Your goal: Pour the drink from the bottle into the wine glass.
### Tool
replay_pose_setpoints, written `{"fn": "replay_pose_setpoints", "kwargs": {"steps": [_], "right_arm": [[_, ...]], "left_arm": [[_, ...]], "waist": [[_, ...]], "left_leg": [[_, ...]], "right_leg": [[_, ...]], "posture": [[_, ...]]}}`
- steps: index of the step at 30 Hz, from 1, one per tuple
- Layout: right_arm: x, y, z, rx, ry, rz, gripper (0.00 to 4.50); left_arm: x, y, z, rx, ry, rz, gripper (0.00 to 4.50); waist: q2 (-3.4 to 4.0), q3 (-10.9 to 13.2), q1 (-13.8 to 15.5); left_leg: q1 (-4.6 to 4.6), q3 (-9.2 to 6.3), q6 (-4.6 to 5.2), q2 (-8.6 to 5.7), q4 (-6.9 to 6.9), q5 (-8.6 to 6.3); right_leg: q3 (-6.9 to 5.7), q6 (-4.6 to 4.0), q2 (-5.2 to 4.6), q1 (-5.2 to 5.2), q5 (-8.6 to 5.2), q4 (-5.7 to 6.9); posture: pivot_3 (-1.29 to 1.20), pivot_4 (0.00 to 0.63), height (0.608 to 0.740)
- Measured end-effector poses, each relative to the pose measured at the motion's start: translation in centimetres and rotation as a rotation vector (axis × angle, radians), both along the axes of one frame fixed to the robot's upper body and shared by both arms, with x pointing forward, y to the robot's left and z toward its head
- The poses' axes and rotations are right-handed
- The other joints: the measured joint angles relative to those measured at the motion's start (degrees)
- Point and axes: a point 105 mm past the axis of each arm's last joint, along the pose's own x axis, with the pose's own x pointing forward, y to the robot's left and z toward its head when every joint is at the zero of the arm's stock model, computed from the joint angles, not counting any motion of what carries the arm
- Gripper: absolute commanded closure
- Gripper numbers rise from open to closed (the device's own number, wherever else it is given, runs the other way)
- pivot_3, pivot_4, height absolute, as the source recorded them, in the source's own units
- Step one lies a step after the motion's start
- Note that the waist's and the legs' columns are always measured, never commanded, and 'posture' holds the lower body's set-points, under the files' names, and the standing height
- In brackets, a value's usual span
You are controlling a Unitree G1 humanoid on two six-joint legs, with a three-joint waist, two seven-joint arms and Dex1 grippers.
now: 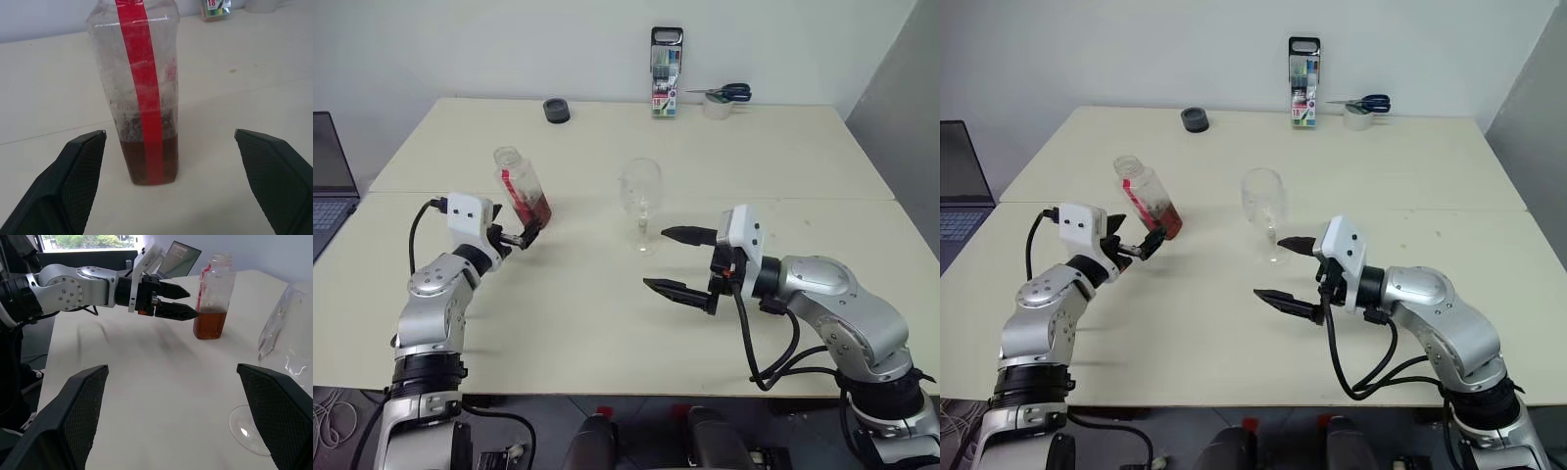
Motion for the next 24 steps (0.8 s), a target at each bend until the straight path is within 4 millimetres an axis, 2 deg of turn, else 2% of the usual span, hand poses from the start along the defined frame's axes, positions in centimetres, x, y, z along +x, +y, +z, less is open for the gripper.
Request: {"fn": "replay_pose_setpoints", "kwargs": {"steps": [3,9,24], "right_arm": [[0.1,0.3,0.0,-0.002,-0.001,0.008,0.01],[0.2,0.9,0.2,-0.004,-0.007,0.025,0.01],[0.2,1.6,0.6,0.008,-0.018,0.047,0.01]], "left_arm": [[0.4,0.1,0.2,-0.001,-0.004,0.004,0.0],[1.1,0.4,-0.6,0.002,0.023,0.004,0.0],[3.1,0.6,-0.3,0.017,0.023,-0.017,0.0]], "waist": [[0.0,0.0,0.0],[0.0,0.0,0.0],[0.0,0.0,0.0]], "left_leg": [[-0.01,-0.01,0.0,-0.01,0.0,0.0],[-0.03,-0.02,0.0,-0.01,0.01,0.0],[-0.06,-0.04,-0.01,-0.03,0.02,0.0]], "right_leg": [[-0.01,0.0,0.0,0.0,0.0,0.0],[-0.01,0.0,0.0,-0.01,0.0,-0.01],[-0.04,0.0,-0.01,-0.04,0.0,0.01]], "posture": [[0.0,0.15,0.74],[0.0,0.15,0.74],[0.0,0.15,0.74]]}}
